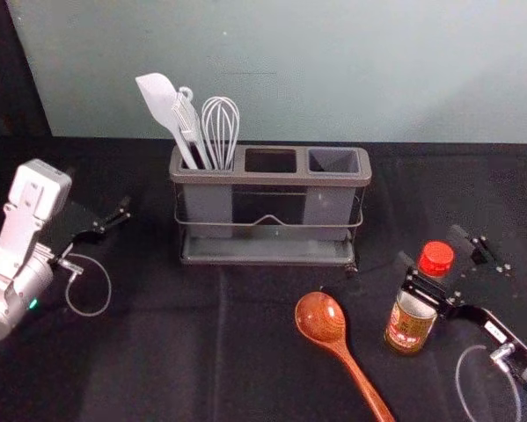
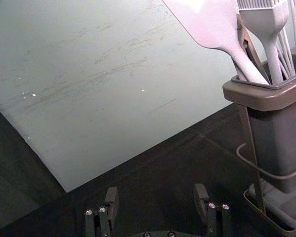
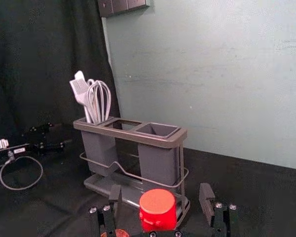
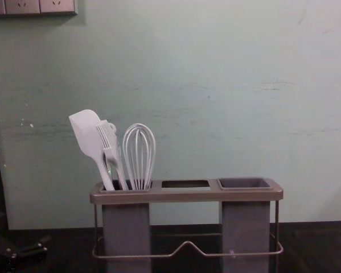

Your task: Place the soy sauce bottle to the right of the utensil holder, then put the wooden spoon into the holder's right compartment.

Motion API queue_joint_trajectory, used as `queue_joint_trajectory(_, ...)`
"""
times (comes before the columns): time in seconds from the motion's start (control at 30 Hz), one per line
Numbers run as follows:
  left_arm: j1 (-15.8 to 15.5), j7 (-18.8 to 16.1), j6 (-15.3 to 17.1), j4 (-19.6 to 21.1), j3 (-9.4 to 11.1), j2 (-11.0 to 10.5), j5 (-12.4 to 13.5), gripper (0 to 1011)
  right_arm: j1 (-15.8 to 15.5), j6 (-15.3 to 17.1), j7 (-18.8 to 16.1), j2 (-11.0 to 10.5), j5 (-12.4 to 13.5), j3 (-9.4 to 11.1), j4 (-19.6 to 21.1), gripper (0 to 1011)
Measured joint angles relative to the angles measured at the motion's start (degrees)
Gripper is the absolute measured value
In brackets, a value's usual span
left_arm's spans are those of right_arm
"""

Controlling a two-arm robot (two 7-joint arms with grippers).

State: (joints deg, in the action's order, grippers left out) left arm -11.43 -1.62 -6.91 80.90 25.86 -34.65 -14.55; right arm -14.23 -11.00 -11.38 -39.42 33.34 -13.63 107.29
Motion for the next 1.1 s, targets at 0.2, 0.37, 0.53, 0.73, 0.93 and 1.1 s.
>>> queue_joint_trajectory(0.2, 0.0, 0.0, 0.0, 0.0, 0.0, 0.0, 0.0, 1005, 0.3, 0.4, -0.3, 1.0, -1.5, -0.2, -0.7, 1004)
queue_joint_trajectory(0.37, 0.0, 0.0, 0.0, 0.0, 0.0, 0.0, 0.0, 1005, 0.5, 0.3, -0.4, 1.8, -3.0, -0.2, -1.3, 1004)
queue_joint_trajectory(0.53, 0.0, 0.0, 0.0, 0.0, 0.0, 0.0, 0.0, 1005, 0.7, 0.3, -0.7, 2.6, -3.8, 0.0, -1.8, 1004)
queue_joint_trajectory(0.73, 0.0, 0.0, 0.0, 0.0, 0.0, 0.0, 0.0, 1005, 0.9, 0.2, -1.4, 3.4, -4.3, 0.5, -2.2, 954)
queue_joint_trajectory(0.93, 0.0, 0.0, 0.0, 0.0, 0.0, 0.0, 0.0, 1005, 0.9, 0.5, -2.2, 4.0, -4.6, 1.0, -2.1, 815)
queue_joint_trajectory(1.1, 0.0, 0.0, 0.0, 0.0, 0.0, 0.0, 0.0, 1005, 0.5, 0.9, -2.7, 4.4, -4.9, 1.8, -1.7, 651)
